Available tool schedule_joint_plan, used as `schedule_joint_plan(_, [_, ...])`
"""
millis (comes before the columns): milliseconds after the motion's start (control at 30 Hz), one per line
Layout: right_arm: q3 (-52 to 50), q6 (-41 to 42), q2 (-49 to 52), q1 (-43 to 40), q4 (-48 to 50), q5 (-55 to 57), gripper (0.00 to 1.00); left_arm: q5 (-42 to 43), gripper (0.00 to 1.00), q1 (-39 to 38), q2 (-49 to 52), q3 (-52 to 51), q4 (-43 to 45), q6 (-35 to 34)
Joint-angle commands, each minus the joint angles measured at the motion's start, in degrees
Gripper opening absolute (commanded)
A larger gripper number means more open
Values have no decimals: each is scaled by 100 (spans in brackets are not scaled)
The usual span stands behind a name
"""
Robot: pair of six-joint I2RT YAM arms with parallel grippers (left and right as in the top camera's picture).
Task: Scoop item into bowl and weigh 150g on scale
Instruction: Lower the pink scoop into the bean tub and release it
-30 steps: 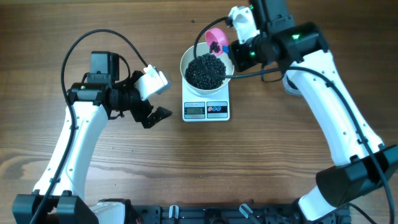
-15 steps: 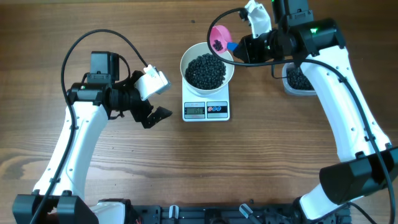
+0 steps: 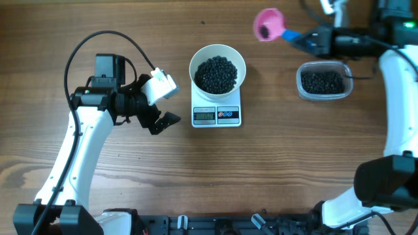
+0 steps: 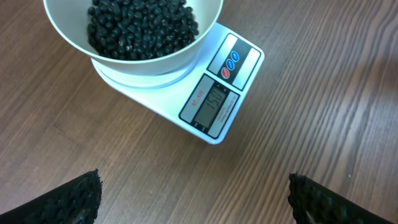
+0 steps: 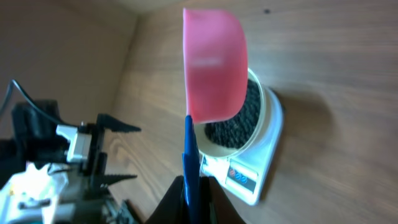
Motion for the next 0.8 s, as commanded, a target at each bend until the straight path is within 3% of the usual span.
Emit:
schedule_joint_plan(0, [42, -826, -76, -809, -715, -63, 4, 127, 100, 28, -90, -24, 7, 94])
schedule_joint_plan(133, [42, -1137, -116, -1725, -1445, 1449, 4, 127, 100, 26, -90, -24, 7, 94])
schedule_joint_plan(267, [-52, -695, -114, -1731, -1379, 3648, 4, 127, 100, 28, -90, -24, 7, 94])
schedule_joint_plan(433, [-579, -181, -109, -767, -656, 5104, 4, 125, 100, 28, -90, -24, 7, 94])
schedule_joint_plan(600, [-710, 632, -109, 640, -361, 7770, 4, 127, 100, 28, -90, -24, 7, 94])
schedule_joint_plan(667, [-710, 713, -109, 737, -358, 7897, 4, 125, 100, 28, -90, -24, 7, 94])
schedule_joint_plan(767, [-710, 914, -109, 664, -304, 6859, 4, 127, 100, 26, -90, -24, 7, 94])
